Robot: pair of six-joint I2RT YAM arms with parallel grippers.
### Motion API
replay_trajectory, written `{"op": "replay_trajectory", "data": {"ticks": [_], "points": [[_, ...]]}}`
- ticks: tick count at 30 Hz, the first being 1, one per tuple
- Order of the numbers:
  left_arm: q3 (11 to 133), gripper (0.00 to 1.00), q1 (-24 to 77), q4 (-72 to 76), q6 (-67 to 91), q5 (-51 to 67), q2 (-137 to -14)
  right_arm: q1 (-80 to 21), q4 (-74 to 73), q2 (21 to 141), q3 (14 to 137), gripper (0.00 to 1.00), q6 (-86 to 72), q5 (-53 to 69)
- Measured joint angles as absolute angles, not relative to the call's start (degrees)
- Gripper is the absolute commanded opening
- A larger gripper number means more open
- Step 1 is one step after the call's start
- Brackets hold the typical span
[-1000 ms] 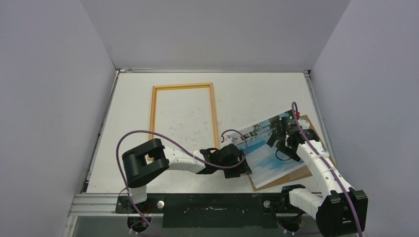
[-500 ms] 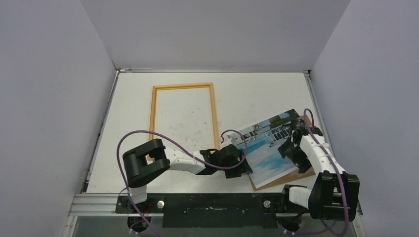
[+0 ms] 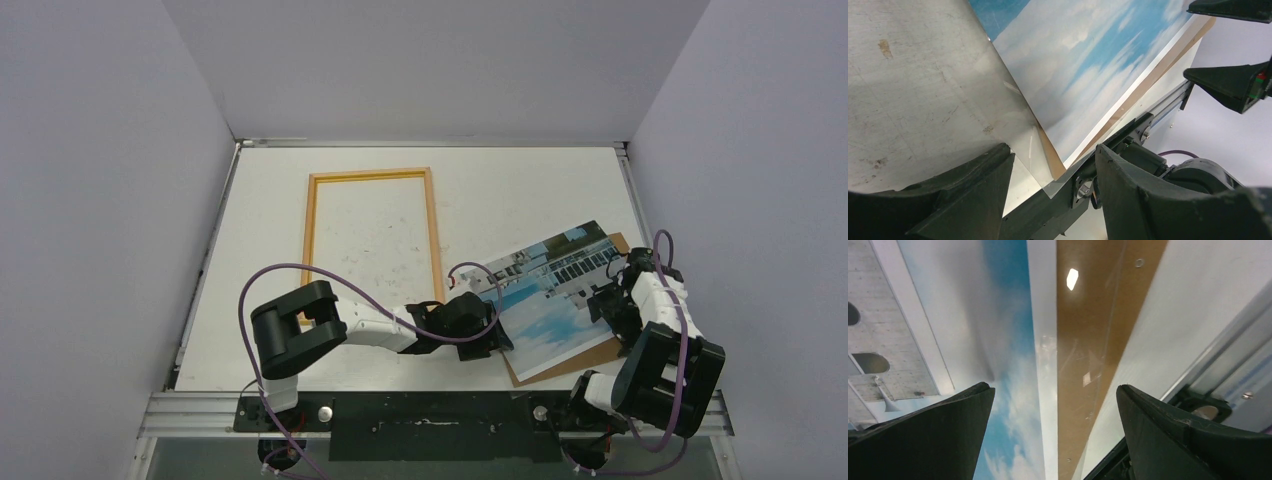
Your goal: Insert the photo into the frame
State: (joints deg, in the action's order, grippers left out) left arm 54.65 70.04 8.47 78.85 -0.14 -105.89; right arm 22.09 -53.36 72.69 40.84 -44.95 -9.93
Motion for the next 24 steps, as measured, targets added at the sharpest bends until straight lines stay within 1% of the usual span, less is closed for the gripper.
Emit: {"op": "replay_trajectory", "data": {"ticks": [5,9,19,24], "points": [[54.7,0.61,70.0,9.2,78.9,0.0,-106.2,23.7,-48.8,72.6,37.3,0.98,-44.1,-3.9],[54.7,0.61,70.0,9.2,79.4,-0.2,-106.2,24.6,-47.4,72.2,36.5,0.98,-44.1,-1.5],[54.5,0.61,69.9,9.4,79.7,-0.8,-106.1,25.1,-45.6,71.9,35.2,0.98,-44.1,0.4],[52.3,0.61,68.9,12.1,80.5,-1.1,-105.4,25.1,-45.3,70.5,34.1,0.98,-44.1,1.0]]}}
